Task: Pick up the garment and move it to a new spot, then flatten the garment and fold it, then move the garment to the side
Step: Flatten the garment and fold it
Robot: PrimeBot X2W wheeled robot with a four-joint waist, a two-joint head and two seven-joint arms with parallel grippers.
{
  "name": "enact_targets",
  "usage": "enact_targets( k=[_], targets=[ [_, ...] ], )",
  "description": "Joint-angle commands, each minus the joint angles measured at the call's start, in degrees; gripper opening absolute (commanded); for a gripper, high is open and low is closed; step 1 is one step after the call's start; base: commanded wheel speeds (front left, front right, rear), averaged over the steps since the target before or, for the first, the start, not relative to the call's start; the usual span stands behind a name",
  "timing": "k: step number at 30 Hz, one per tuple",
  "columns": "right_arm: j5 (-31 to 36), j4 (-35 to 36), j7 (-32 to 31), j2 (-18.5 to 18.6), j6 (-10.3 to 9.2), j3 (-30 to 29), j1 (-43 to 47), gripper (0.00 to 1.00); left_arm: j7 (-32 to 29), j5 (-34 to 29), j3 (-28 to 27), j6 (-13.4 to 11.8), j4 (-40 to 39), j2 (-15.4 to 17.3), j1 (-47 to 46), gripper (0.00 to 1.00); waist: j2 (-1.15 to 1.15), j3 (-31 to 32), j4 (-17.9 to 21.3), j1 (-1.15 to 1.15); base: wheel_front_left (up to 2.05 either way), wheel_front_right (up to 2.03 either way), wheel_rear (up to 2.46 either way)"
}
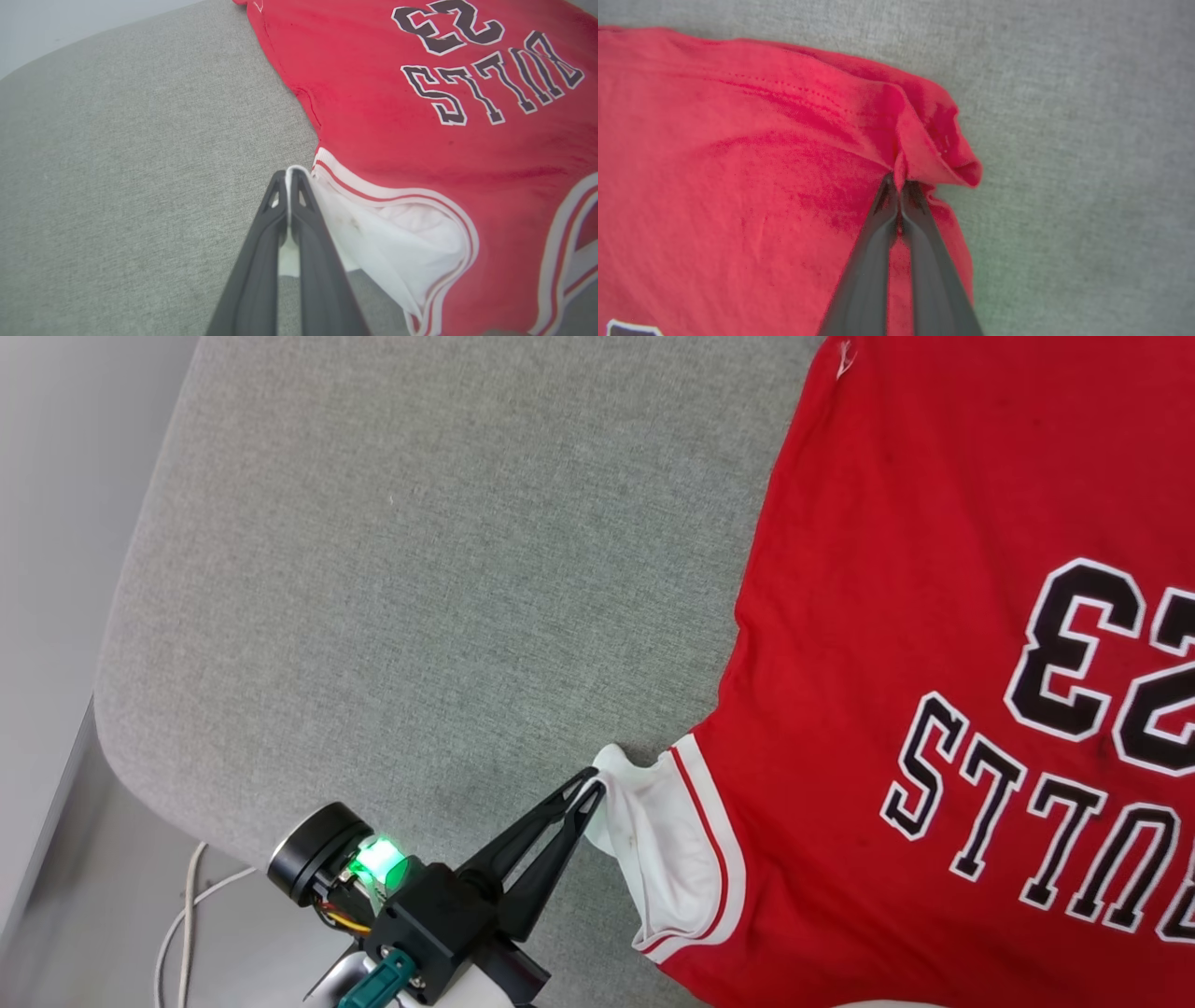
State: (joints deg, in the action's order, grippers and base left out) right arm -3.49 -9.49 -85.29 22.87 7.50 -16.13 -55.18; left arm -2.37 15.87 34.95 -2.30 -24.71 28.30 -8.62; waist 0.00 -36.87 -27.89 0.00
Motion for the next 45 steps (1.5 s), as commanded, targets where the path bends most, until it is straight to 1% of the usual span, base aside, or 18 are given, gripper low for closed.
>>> enact_targets(
  k=[1,6,8,12,18,26,29,33,37,45],
  targets=[
    [-0.1,-2.3,-1.1,-1.1,-0.02,-0.3,4.4,0.0,0.1,0.0,-0.2,-0.4,0.1,0.1,-0.3,0.0,0.0,1.4,1.0,0.0,0.0,0.0,0.0],
    [-1.3,-2.4,0.4,-1.1,-0.02,-0.6,8.0,0.0,0.3,1.3,-1.0,-0.9,0.6,0.4,0.8,0.0,0.0,5.4,3.7,0.0,0.0,0.0,0.0],
    [-2.5,-2.4,1.1,-1.2,-0.02,-0.3,10.0,0.0,0.1,1.1,-1.5,-1.0,1.3,1.4,1.0,0.0,0.0,7.2,5.2,0.0,0.0,0.0,0.0],
    [-4.7,-2.2,2.2,-1.0,-0.02,0.4,14.5,0.0,0.3,1.9,-1.9,-1.3,2.2,1.9,2.0,0.0,0.0,11.1,8.3,0.0,0.0,0.0,0.0],
    [-9.5,0.4,4.3,-2.2,-0.02,0.9,22.4,0.0,0.0,2.9,-3.1,-2.2,5.1,3.3,4.1,0.0,0.0,17.1,12.8,0.0,0.0,0.0,0.0],
    [-15.6,5.5,7.4,-3.5,-0.02,-0.4,34.7,0.0,0.5,4.4,-4.5,-4.1,7.4,4.5,7.4,0.0,0.0,23.5,17.8,0.0,0.0,0.0,0.0],
    [-17.4,8.6,8.2,-4.8,-0.02,-1.4,39.6,0.0,0.7,4.9,-4.7,-4.7,8.0,4.5,8.3,0.0,0.0,25.5,19.0,0.0,0.0,0.0,0.0],
    [-18.9,12.9,7.8,-6.1,-0.02,-2.2,46.3,0.0,1.0,5.0,-4.4,-4.7,8.8,4.9,9.2,0.0,0.0,27.5,20.4,0.0,0.0,0.0,0.0],
    [-20.2,16.4,8.3,-7.6,-0.02,-3.2,51.9,0.0,1.5,5.2,-4.7,-5.2,9.3,4.7,9.6,0.0,0.0,28.9,21.5,0.0,0.0,0.0,0.0],
    [-21.5,19.7,10.2,-11.8,-0.02,-6.1,59.6,0.0,2.6,6.0,-5.6,-6.2,10.0,4.3,9.6,0.0,0.0,29.9,22.5,0.0,0.0,0.0,0.0]
  ],
)
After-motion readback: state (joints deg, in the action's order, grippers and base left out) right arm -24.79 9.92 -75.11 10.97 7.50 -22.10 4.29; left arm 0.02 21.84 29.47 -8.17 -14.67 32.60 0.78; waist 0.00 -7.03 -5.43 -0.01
